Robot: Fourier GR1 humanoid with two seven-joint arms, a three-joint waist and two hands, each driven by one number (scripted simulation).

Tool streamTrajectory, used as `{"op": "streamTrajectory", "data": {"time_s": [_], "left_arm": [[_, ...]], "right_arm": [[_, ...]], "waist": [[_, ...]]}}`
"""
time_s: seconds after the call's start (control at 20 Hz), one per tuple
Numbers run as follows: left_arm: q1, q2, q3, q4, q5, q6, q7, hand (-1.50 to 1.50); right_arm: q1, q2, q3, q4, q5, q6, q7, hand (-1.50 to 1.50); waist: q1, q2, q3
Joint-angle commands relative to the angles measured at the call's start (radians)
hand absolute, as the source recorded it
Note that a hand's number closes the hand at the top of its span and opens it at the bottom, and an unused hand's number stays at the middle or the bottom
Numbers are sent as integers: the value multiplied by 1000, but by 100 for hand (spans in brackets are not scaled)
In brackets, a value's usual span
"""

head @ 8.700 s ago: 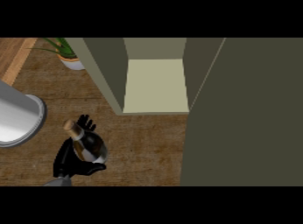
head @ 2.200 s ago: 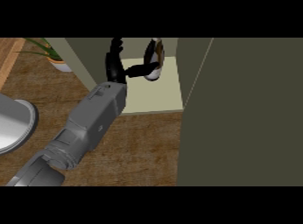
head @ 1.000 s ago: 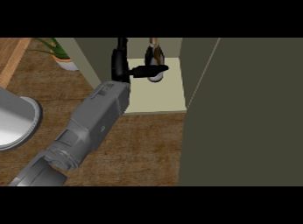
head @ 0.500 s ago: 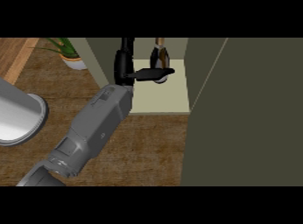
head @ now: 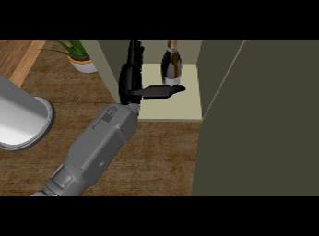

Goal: Pick up the wine, place it into the cabinet and close the cabinet

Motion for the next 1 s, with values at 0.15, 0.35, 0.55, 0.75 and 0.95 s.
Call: {"op": "streamTrajectory", "data": {"time_s": [0.15, 0.35, 0.55, 0.75, 0.95], "left_arm": [[207, 5, -99, -330, -26, 57, 105, -150], [373, 49, -167, -539, -55, 80, 122, -150], [526, 63, -249, -684, -99, 122, 112, -150], [642, 120, -303, -897, -127, 146, 154, -150], [764, 116, -378, -990, -178, 189, 114, -150]], "right_arm": [[47, -17, -3, -210, -64, -21, 87, -150], [67, -38, -29, -209, -82, -1, 63, -150], [29, -27, -11, -227, -86, -25, 89, -150], [-18, -34, -32, -183, -55, -34, 94, -150], [33, -95, -18, -195, -109, 33, 125, 150]], "waist": [[0, -2, 0], [-2, 0, 1], [-5, 3, 0], [-2, 6, 0], [-11, 6, 1]]}}
